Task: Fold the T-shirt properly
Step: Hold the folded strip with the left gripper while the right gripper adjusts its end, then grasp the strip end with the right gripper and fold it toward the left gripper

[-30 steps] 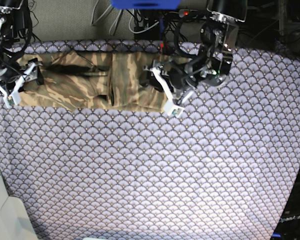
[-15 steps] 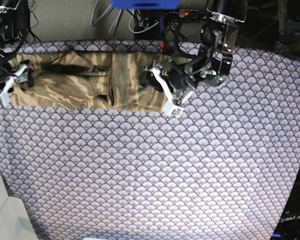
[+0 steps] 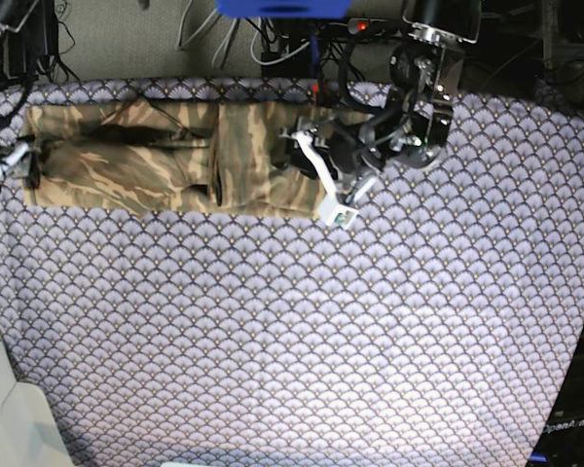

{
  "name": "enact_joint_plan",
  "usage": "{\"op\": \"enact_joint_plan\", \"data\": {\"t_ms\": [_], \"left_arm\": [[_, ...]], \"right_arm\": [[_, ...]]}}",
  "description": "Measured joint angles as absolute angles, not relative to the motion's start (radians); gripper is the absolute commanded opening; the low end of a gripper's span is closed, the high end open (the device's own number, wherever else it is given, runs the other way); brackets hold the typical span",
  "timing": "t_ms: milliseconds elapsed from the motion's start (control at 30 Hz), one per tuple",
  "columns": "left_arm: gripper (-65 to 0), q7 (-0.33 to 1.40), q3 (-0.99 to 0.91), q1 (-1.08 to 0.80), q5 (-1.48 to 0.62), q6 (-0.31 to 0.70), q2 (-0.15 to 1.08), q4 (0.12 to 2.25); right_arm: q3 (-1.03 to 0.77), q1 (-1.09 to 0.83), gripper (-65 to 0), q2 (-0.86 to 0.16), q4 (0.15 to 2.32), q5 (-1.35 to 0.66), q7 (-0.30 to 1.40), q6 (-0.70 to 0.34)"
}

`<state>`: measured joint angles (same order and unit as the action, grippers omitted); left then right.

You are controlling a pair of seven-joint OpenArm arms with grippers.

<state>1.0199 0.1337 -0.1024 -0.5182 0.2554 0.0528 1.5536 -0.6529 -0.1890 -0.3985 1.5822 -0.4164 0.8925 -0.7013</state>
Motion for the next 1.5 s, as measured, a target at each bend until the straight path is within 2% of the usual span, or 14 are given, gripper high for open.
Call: {"op": "enact_joint_plan", "data": {"t_ms": [100,400,1133,1500], "left_arm": [[-33.3,1.019,0.134,-0.102,-0.518,0.255,0.053,1.553],[-33.3,1.019,0.134,-0.102,-0.522,0.255,0.053,1.553],[-33.3,1.02,0.134,-0.102,-0.522,0.255,0.052,1.556],[-33.3,1.024,0.134,-0.102,-0.522,0.255,0.053,1.558]], "right_arm": [[-0.653,-0.175,-18.0,-0.398,1.579,-0.404,0.951,-0.702],[-0.649,-0.136,-18.0,-0.398,1.462,-0.396,0.959,-0.702],[-0.647,-0.047,-18.0,-0.427,1.197,-0.409,0.884,-0.701],[-0.653,-0.048,-18.5,-0.423,1.19,-0.424,0.879,-0.7]]}}
